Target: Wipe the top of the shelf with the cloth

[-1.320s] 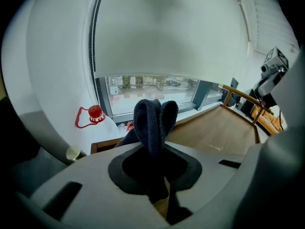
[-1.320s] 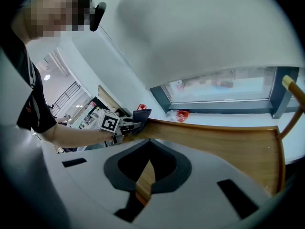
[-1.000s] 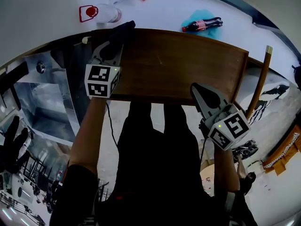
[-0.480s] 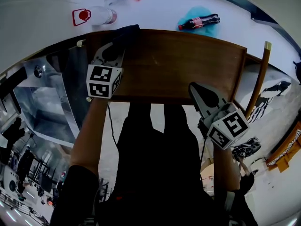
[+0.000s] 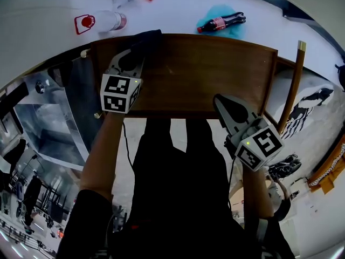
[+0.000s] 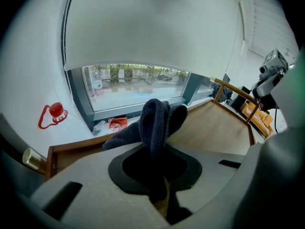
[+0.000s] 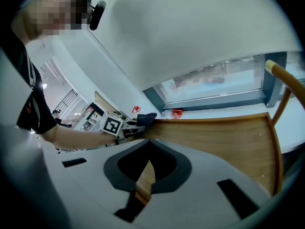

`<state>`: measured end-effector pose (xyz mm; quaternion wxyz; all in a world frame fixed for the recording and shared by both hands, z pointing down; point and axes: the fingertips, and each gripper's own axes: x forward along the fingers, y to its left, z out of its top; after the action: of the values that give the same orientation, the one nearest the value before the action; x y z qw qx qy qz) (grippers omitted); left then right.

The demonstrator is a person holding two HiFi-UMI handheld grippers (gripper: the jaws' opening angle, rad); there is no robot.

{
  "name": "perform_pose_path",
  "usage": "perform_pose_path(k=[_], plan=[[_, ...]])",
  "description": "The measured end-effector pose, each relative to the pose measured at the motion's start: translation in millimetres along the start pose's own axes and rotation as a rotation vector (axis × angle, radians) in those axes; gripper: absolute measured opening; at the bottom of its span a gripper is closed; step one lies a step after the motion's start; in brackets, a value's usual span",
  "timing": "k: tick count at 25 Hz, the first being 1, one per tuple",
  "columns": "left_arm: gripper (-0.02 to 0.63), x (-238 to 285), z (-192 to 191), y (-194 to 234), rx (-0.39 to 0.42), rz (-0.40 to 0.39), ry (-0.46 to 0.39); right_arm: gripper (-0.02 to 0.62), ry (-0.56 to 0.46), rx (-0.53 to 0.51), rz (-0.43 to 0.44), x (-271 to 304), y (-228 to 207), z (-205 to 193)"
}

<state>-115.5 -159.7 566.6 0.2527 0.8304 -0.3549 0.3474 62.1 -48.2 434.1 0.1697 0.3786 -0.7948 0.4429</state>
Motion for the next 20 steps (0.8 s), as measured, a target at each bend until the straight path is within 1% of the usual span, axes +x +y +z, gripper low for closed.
perform_pose_path(k=[20], plan=[[0.054, 32.2, 18.6, -55.5, 0.066, -0.068, 0.018, 0.005, -0.049, 0.042, -0.027, -33.5, -30.1, -7.7]])
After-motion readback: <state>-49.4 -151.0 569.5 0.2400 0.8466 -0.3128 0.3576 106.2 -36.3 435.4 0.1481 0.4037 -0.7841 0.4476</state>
